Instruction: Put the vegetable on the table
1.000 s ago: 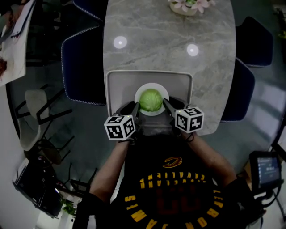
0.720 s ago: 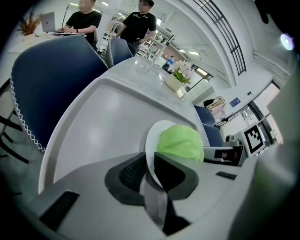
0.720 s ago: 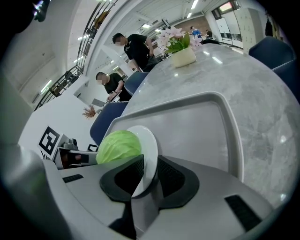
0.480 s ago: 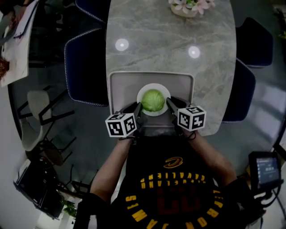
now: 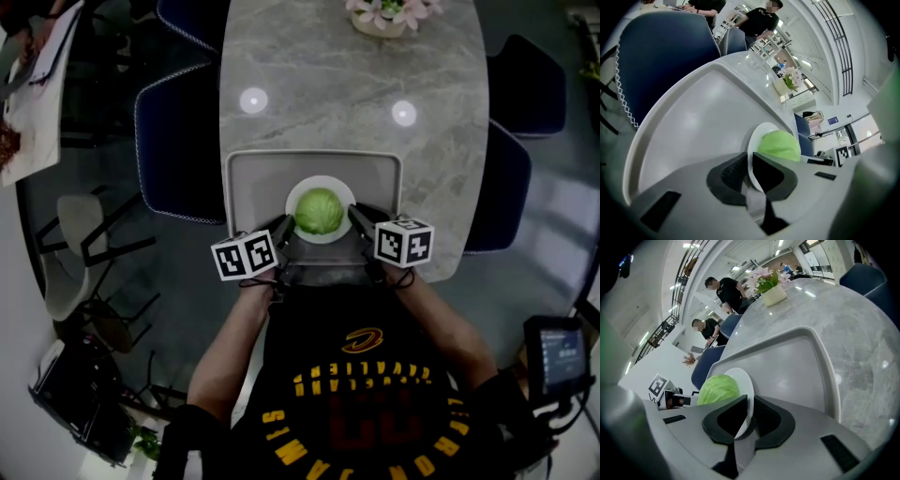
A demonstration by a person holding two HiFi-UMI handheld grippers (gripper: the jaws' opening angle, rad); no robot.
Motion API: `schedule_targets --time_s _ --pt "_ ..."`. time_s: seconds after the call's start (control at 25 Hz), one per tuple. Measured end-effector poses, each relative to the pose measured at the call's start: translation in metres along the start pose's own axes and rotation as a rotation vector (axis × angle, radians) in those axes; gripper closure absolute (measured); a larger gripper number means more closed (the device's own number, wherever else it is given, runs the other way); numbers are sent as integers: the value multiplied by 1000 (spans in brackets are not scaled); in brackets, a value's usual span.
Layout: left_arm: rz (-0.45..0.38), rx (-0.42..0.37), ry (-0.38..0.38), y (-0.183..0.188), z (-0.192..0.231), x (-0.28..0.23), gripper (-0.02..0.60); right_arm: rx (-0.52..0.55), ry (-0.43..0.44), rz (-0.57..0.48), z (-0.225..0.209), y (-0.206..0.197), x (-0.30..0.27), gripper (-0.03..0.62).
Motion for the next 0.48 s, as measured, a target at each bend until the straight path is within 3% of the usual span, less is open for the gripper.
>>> schedule_targets --time_s 0.48 --pt "95 109 -160 7 14 -6 552 -151 184 38 -19 9 -10 560"
Point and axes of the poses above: the fingertips, and each gripper's own axes: x backward along the fingers, z to its left, y out of its top, the point moved 8 cm from there along x, backward along the fingers, and after that the axes turned 9 degrees about -y, right-handed, at the moved point
